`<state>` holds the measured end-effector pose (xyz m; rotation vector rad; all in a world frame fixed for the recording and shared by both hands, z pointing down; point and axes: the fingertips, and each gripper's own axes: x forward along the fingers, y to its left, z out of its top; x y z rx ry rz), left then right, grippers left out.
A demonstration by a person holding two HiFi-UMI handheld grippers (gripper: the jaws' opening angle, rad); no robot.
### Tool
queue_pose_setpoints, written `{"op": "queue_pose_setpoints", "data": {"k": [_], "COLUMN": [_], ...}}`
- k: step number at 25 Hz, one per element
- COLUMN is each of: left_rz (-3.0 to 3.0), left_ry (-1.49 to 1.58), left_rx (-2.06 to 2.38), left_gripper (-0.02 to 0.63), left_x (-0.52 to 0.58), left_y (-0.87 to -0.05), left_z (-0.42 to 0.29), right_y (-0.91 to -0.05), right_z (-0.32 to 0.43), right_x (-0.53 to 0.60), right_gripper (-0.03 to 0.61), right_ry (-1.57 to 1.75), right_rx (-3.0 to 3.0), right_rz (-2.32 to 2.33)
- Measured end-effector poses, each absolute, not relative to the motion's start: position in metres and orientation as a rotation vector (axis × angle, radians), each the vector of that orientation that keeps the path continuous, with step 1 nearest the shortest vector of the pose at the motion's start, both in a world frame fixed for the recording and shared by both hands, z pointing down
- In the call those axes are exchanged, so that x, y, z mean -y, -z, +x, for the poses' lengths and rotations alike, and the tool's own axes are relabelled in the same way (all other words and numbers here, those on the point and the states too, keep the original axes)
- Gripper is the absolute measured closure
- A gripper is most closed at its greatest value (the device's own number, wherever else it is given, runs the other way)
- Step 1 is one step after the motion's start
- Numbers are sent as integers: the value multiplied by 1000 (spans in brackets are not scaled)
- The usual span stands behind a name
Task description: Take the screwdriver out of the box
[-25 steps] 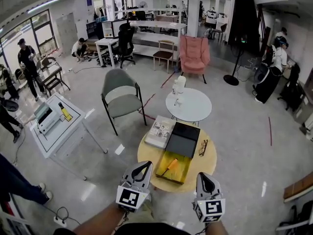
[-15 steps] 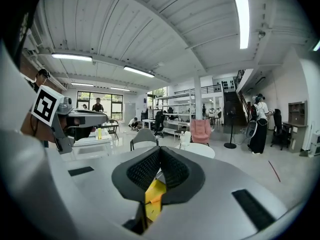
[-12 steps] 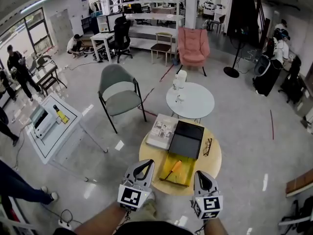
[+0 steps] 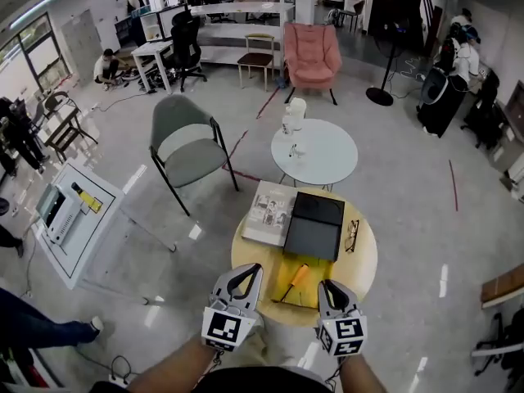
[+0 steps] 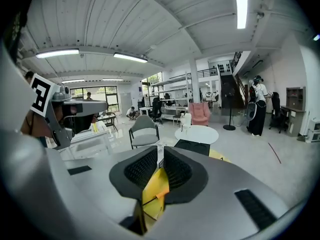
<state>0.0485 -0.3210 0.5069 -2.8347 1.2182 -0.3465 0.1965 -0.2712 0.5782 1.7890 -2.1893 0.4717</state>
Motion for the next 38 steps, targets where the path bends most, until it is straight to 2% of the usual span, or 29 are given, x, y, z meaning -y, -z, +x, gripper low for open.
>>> {"op": "queue_pose_setpoints", "data": {"k": [4,8,18,38], "left_rz": [-2860,-2891,-2904,-2911], "left_ry": [373,374,396,421], "left_rx": [-1188,-1184,-1187,-1238], "left_gripper": [601,601,601,601], "left_x": [339,354,385,414], "left_y": [-520,-528,-546,-557], "left_z": [49,51,45,34], "right_y": [-604,-629,-692,-820], "right_z": [190,186,189,200], "right_x": [285,298,325,358], "right_gripper": [503,444,357,345], "right_ry": [-562,-656,-835,-1186], "right_rx": [2160,2143,2035,1716], "right_rz": [1773,1754,1727,1651]}}
